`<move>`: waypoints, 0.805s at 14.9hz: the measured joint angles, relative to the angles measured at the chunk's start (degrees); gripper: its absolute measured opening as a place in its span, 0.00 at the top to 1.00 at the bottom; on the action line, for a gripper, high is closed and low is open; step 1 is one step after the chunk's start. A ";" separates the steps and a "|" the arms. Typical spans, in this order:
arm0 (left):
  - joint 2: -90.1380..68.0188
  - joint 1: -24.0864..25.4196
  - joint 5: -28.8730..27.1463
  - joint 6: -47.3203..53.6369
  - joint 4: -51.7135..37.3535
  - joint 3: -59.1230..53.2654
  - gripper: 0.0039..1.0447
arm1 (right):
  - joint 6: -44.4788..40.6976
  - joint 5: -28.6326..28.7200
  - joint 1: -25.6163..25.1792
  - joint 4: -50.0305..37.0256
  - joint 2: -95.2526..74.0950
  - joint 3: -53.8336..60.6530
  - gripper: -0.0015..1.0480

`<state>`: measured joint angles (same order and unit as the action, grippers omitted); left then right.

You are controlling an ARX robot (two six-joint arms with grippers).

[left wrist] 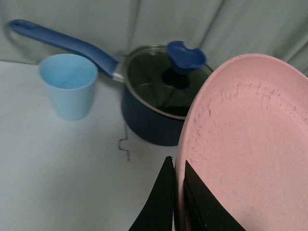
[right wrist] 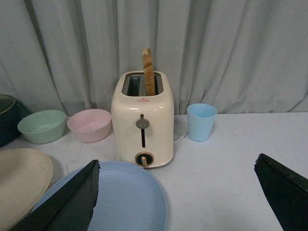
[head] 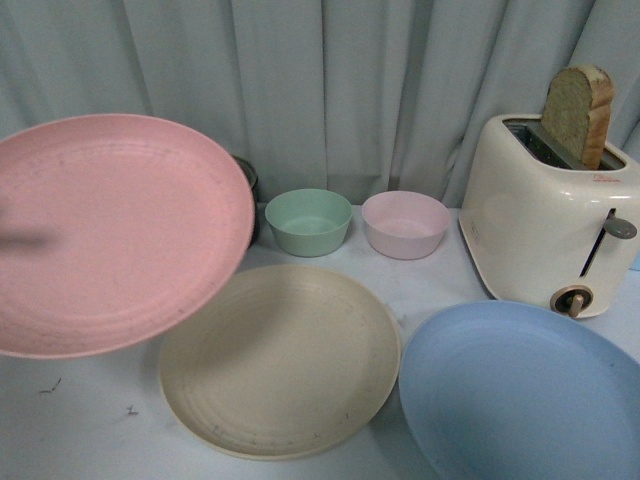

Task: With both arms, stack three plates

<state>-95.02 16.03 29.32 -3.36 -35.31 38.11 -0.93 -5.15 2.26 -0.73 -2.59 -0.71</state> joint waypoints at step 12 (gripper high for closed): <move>-15.26 -17.44 -9.99 -2.38 -1.90 5.09 0.98 | 0.00 0.00 0.00 0.00 0.00 0.00 0.06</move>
<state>-110.28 -1.41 19.33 -5.74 -37.21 43.20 -0.93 -5.15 2.26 -0.73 -2.59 -0.71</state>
